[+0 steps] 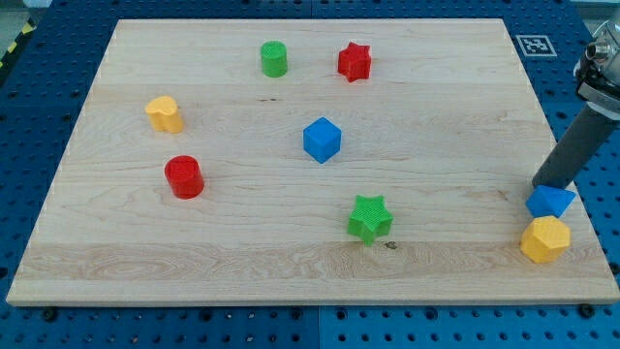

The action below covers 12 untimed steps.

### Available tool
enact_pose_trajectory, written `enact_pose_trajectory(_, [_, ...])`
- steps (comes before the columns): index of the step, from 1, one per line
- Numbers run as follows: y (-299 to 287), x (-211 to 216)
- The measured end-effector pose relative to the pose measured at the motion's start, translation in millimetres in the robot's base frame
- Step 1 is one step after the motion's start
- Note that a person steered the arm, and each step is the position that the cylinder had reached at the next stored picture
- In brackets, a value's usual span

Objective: Move your arm towards the red star

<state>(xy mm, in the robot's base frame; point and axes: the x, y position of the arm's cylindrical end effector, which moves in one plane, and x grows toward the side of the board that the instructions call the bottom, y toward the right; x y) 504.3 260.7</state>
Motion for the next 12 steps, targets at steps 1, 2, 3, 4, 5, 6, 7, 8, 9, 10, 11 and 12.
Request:
enact_pose_trajectory(1, [0, 11])
enact_pose_trajectory(2, [0, 11])
enact_pose_trajectory(3, [-18, -15])
enact_pose_trajectory(4, [-38, -62])
enact_pose_trajectory(5, [-42, -119])
enact_pose_trajectory(6, [-42, -160])
enact_pose_trajectory(7, [-43, -197])
enact_pose_trajectory(8, [-76, -234])
enact_pose_trajectory(9, [-133, -256])
enact_pose_trajectory(10, [-165, -277])
enact_pose_trajectory(11, [-181, -279])
enact_pose_trajectory(12, [-182, -278])
